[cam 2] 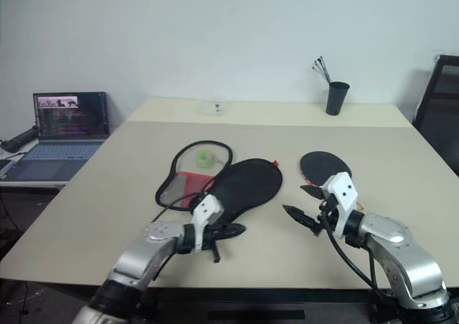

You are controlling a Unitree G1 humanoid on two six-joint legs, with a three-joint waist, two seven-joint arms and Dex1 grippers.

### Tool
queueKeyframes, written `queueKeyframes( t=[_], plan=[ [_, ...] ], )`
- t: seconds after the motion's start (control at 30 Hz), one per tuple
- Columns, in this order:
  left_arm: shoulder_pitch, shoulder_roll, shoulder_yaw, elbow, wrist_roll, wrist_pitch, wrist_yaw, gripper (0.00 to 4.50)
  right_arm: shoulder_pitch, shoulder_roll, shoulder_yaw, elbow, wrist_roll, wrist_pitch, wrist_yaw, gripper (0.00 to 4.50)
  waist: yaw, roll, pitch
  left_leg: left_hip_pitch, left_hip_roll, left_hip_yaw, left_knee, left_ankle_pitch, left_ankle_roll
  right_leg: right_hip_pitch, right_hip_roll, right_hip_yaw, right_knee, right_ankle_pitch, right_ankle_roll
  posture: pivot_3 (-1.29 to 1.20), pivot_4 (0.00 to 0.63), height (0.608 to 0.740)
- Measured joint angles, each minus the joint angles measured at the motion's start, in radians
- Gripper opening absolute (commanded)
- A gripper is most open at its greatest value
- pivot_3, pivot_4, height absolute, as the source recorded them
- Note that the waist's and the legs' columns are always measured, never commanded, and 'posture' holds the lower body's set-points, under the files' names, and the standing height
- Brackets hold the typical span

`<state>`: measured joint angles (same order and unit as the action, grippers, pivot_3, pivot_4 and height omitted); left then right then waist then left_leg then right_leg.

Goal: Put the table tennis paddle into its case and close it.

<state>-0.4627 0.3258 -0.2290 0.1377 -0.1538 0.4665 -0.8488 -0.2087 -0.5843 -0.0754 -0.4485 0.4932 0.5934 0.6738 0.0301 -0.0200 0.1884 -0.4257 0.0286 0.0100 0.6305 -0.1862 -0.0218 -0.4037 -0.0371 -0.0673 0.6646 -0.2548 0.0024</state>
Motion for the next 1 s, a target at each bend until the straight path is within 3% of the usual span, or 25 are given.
queueKeyframes(
  t=[0.13,0.3,0.4,0.6,0.77,0.87,1.0],
  plan=[
    [-0.073,-0.093,-0.028,0.101,0.04,-0.038,0.062,0.02,0.005,-0.005,-0.015,-0.001,0.0,0.0,-0.004,3.82,-0.005,0.0,0.0,0.0,-0.001,0.001,0.0,0.0,0.0,0.0,0.0,0.002,-0.001,0.001,0.002,0.0,0.15,0.74],
    [-0.107,-0.072,-0.039,0.146,0.064,-0.139,0.067,0.02,0.025,-0.005,-0.022,-0.012,0.001,0.003,-0.02,3.82,-0.012,0.0,0.0,0.0,0.0,0.001,-0.001,0.0,0.0,-0.002,0.004,0.002,-0.001,0.001,0.002,0.0,0.15,0.74],
    [-0.105,-0.02,-0.015,0.146,0.06,-0.155,0.047,0.55,0.033,-0.003,-0.022,-0.015,0.001,0.004,-0.026,3.82,-0.015,0.0,0.0,0.0,0.002,0.001,-0.001,0.0,0.0,-0.002,0.007,0.001,0.0,0.001,0.001,0.0,0.15,0.74],
    [-0.045,0.072,0.013,0.024,0.011,-0.134,-0.037,2.66,0.024,0.009,-0.008,-0.018,0.001,0.005,-0.026,3.82,-0.014,0.0,0.0,0.0,0.002,0.001,-0.001,0.0,0.0,-0.002,0.006,0.002,-0.001,0.001,0.001,0.0,0.15,0.74],
    [-0.008,0.167,0.147,-0.058,-0.106,-0.082,-0.088,4.34,-0.007,0.051,0.034,-0.016,0.017,0.05,-0.039,3.82,-0.02,0.0,0.0,0.001,0.003,-0.001,-0.001,0.0,0.0,-0.002,0.006,0.002,0.0,0.001,0.0,0.0,0.15,0.74],
    [0.022,0.209,0.251,-0.085,-0.192,-0.075,-0.123,4.43,-0.022,0.084,0.067,-0.014,0.04,0.113,-0.059,3.82,-0.023,0.0,0.0,0.001,0.004,-0.001,-0.001,0.0,0.0,-0.002,0.006,0.002,-0.001,0.001,0.0,0.0,0.15,0.74],
    [0.026,0.307,0.327,-0.056,-0.201,-0.121,-0.153,4.43,-0.07,0.12,0.111,-0.002,0.06,0.215,-0.093,3.82,-0.023,0.0,0.0,0.001,0.004,-0.001,-0.001,0.0,0.0,-0.002,0.005,0.002,0.0,0.001,0.0,0.0,0.15,0.74]
  ],
)
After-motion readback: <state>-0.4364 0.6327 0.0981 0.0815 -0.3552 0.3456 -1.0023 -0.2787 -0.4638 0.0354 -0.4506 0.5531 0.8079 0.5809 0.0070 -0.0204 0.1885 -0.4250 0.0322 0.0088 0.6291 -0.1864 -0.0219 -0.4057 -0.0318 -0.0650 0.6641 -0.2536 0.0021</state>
